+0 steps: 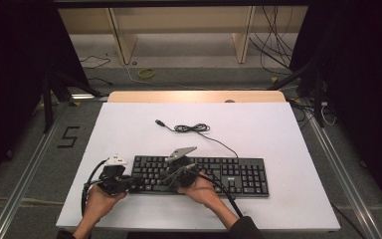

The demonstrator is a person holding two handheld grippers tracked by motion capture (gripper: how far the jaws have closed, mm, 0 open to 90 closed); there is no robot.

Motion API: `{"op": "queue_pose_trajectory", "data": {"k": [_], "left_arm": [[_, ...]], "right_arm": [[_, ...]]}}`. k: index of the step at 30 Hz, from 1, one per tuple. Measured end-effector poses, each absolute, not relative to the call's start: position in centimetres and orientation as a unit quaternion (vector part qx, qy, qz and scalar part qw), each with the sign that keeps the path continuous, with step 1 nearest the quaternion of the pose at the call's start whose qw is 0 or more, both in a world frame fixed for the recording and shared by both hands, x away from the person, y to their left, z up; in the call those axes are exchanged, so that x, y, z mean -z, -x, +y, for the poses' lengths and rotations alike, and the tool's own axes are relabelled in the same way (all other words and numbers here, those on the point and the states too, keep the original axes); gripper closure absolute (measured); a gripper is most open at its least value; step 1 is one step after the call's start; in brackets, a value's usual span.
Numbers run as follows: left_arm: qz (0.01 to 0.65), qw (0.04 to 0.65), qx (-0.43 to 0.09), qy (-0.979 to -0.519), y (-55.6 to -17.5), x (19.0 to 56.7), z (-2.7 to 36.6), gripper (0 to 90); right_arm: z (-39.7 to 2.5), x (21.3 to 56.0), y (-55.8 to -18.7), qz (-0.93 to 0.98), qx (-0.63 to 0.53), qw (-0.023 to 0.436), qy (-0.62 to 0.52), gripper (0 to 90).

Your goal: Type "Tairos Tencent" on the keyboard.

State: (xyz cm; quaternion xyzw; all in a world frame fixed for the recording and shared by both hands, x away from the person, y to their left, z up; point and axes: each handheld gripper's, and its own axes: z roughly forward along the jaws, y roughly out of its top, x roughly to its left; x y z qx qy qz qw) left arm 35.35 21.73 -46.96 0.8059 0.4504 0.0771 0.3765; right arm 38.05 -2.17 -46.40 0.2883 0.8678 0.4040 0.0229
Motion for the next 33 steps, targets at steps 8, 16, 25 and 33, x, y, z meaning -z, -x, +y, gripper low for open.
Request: {"op": "queue_pose_trajectory", "data": {"k": [8,16,25,33], "left_arm": [[0.454,0.388,-0.082,-0.798,-35.3,46.7,22.0,89.2],[0.467,0.404,-0.071,-0.783,-35.4,46.5,22.1,69.6],[0.483,0.415,-0.067,-0.768,-35.5,46.5,22.7,54.6],[0.485,0.417,-0.069,-0.766,-35.5,46.4,22.7,54.6]], "right_arm": [[-2.1,47.3,-37.2,0.873,-0.398,0.011,-0.283,90.0],[-2.1,47.9,-36.7,0.875,-0.396,0.004,-0.278,90.0],[-2.0,48.1,-36.6,0.886,-0.378,0.017,-0.270,90.0],[-1.8,47.9,-36.3,0.890,-0.370,0.027,-0.265,90.0]]}}
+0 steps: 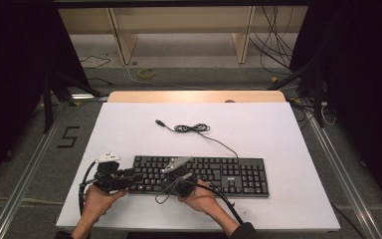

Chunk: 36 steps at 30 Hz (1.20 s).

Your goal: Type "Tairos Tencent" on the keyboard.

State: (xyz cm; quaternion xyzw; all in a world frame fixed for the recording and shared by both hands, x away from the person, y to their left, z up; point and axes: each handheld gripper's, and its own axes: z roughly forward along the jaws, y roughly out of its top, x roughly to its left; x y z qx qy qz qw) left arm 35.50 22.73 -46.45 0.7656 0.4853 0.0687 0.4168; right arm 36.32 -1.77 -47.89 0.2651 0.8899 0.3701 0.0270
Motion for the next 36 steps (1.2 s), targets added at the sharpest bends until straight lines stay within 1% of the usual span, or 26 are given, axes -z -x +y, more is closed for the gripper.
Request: {"op": "queue_pose_trajectory", "data": {"k": [7,16,20,22,25,26,28,30,34,36], "left_arm": [[0.487,0.417,-0.068,-0.765,-35.6,46.5,22.8,52.6],[0.485,0.415,-0.067,-0.767,-35.6,46.6,22.7,46.3],[0.486,0.415,-0.065,-0.766,-35.6,46.6,22.6,43.8],[0.486,0.415,-0.065,-0.767,-35.6,46.6,22.6,43.9],[0.482,0.415,-0.064,-0.769,-35.6,46.6,22.6,47.3],[0.480,0.415,-0.063,-0.770,-35.5,46.6,22.6,49.7],[0.475,0.415,-0.062,-0.773,-35.5,46.6,22.5,56.0],[0.471,0.414,-0.063,-0.777,-35.5,46.6,22.5,62.4],[0.468,0.409,-0.065,-0.781,-35.4,46.7,22.5,72.6],[0.467,0.409,-0.066,-0.781,-35.4,46.7,22.5,76.0]], "right_arm": [[-2.2,46.9,-36.4,0.872,-0.402,0.015,-0.277,90.0],[-3.1,45.9,-37.4,0.855,-0.426,0.020,-0.295,90.0],[-3.3,45.9,-37.8,0.851,-0.430,0.021,-0.300,87.1],[-3.2,45.8,-37.9,0.851,-0.430,0.024,-0.302,83.1],[-3.1,45.6,-38.2,0.850,-0.430,0.024,-0.304,78.3],[-3.0,45.6,-38.3,0.849,-0.431,0.026,-0.305,75.9],[-2.8,45.4,-38.5,0.847,-0.433,0.027,-0.306,74.7],[-2.7,45.3,-38.7,0.846,-0.435,0.028,-0.307,70.5],[-2.4,45.2,-39.2,0.846,-0.432,0.031,-0.310,66.5],[-2.3,45.2,-39.4,0.847,-0.430,0.033,-0.312,64.8]]}}
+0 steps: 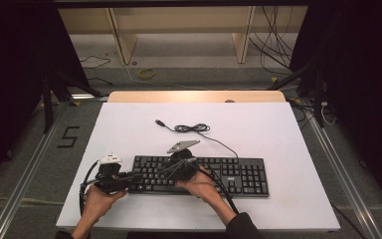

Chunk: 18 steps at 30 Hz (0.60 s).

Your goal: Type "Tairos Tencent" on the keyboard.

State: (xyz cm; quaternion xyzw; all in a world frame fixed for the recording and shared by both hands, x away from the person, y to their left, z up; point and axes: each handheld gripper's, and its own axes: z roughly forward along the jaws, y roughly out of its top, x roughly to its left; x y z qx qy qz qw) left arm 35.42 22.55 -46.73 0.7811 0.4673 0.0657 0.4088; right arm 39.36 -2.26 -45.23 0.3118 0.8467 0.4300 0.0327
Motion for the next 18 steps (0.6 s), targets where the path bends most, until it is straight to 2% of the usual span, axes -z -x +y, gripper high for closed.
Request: {"op": "queue_pose_trajectory", "data": {"k": [4,9,14,18], "left_arm": [[0.463,0.403,-0.069,-0.786,-35.42,46.77,22.52,81.8],[0.458,0.397,-0.071,-0.792,-35.41,46.90,22.34,88.7],[0.458,0.394,-0.070,-0.794,-35.47,46.98,22.38,89.3],[0.460,0.390,-0.069,-0.795,-35.55,47.07,22.41,89.3]], "right_arm": [[-2.01,45.20,-39.65,0.848,-0.427,0.035,-0.312,67.3],[-1.73,45.32,-39.88,0.849,-0.424,0.038,-0.312,79.7],[-1.57,45.71,-40.12,0.853,-0.414,0.038,-0.317,87.5],[-1.44,45.93,-40.32,0.854,-0.409,0.041,-0.320,90.0]]}}
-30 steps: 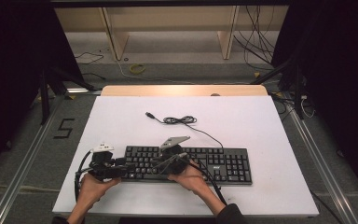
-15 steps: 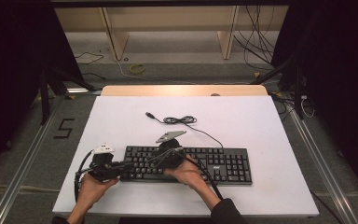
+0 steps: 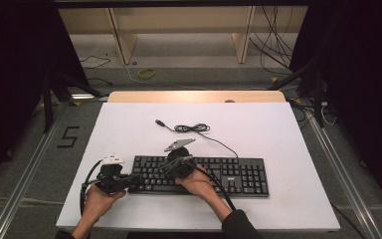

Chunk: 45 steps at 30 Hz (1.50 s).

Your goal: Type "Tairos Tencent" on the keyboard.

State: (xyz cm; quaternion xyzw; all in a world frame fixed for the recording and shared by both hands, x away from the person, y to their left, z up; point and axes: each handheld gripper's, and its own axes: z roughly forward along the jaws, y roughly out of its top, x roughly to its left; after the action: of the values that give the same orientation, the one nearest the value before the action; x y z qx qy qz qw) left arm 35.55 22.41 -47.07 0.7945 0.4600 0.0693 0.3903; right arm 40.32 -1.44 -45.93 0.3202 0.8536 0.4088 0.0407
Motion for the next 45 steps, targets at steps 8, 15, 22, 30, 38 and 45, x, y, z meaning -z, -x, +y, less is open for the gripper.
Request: {"op": "queue_pose_trajectory", "data": {"k": [8,15,22,30,38,45], "left_arm": [[0.464,0.386,-0.070,-0.794,-35.66,47.22,22.46,89.3],[0.464,0.384,-0.070,-0.795,-35.70,47.30,22.43,89.3],[0.464,0.382,-0.070,-0.796,-35.74,47.32,22.46,89.4],[0.466,0.380,-0.069,-0.796,-35.81,47.39,22.53,89.4],[0.466,0.376,-0.065,-0.798,-35.82,47.48,22.46,89.4],[0.466,0.375,-0.063,-0.799,-35.82,47.52,22.43,89.4]], "right_arm": [[-1.33,46.31,-40.63,0.854,-0.403,0.041,-0.325,90.0],[-1.29,46.53,-40.76,0.855,-0.399,0.042,-0.327,90.0],[-1.29,46.64,-40.81,0.856,-0.396,0.042,-0.329,90.0],[-1.44,46.62,-40.89,0.857,-0.394,0.042,-0.330,90.0],[-1.59,46.67,-40.88,0.859,-0.388,0.043,-0.331,90.0],[-1.69,46.85,-40.96,0.862,-0.380,0.046,-0.332,90.0]]}}
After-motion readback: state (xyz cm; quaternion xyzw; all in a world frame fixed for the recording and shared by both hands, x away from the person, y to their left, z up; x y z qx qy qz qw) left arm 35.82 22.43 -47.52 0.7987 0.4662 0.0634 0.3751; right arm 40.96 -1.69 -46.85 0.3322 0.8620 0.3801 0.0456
